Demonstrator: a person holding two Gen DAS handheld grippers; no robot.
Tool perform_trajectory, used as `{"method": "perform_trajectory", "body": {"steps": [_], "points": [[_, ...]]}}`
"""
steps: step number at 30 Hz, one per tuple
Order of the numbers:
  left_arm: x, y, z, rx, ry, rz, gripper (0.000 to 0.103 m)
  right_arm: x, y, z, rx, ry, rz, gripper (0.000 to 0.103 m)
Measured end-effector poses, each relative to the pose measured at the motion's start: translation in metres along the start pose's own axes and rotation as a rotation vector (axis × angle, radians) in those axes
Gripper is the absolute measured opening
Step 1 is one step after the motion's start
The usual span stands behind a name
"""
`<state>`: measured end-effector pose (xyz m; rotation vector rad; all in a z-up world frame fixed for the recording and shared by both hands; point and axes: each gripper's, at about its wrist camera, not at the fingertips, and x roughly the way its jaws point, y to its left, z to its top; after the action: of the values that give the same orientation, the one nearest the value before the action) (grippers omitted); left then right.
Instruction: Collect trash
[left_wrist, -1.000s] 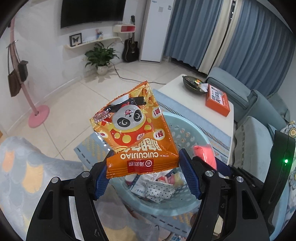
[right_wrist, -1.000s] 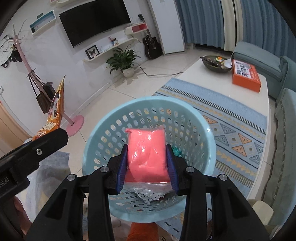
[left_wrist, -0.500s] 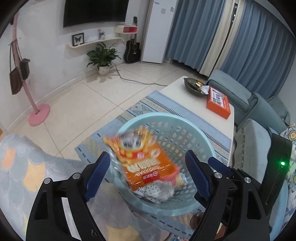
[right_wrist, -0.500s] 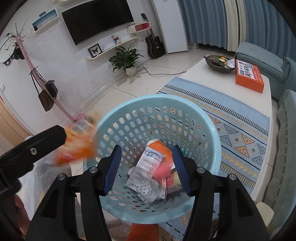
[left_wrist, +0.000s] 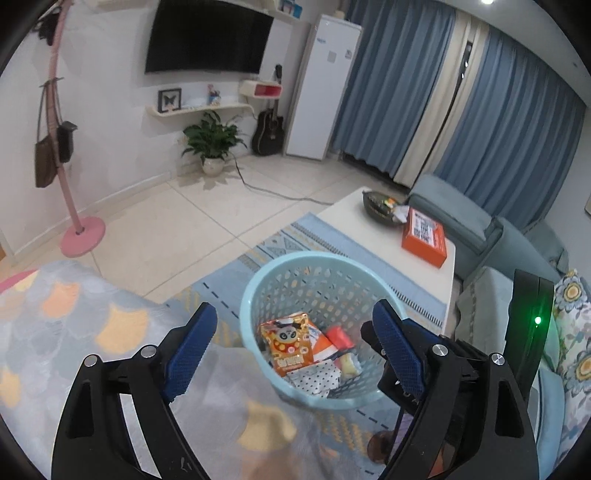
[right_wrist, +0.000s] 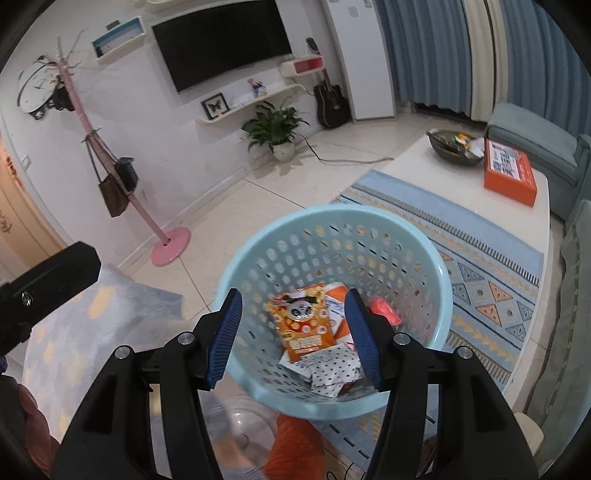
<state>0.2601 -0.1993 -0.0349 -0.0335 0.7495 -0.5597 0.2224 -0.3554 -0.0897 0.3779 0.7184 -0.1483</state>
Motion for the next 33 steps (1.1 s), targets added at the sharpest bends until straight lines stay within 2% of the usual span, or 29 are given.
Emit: {"method": "perform_trajectory", "body": {"steps": [4, 10, 15, 19, 25, 33], "points": [[-0.036, 0.010, -0.007, -0.023, -0.053, 0.008, 0.084, -0.025, 0.023, -0.002, -0.046, -0.036, 0.027, 0.059], [-0.087, 0.025, -0.020, -0.055, -0.131, 0.046, 0.084, -0.065, 0.066, -0.010, -0.136, -0.086, 0.070, 0.060], [-0.135, 0.041, -0.039, -0.090, -0.208, 0.107, 0.086, -0.092, 0.103, -0.022, -0.222, -0.118, 0.098, 0.062], [-0.166, 0.056, -0.058, -0.112, -0.262, 0.182, 0.088, -0.107, 0.126, -0.037, -0.268, -0.144, 0.103, 0.070], [-0.189, 0.084, -0.094, -0.159, -0.305, 0.312, 0.089, -0.114, 0.139, -0.062, -0.284, -0.175, 0.094, 0.075], [-0.183, 0.114, -0.132, -0.206, -0.340, 0.437, 0.089, -0.116, 0.132, -0.090, -0.241, -0.271, 0.049, 0.080]]}}
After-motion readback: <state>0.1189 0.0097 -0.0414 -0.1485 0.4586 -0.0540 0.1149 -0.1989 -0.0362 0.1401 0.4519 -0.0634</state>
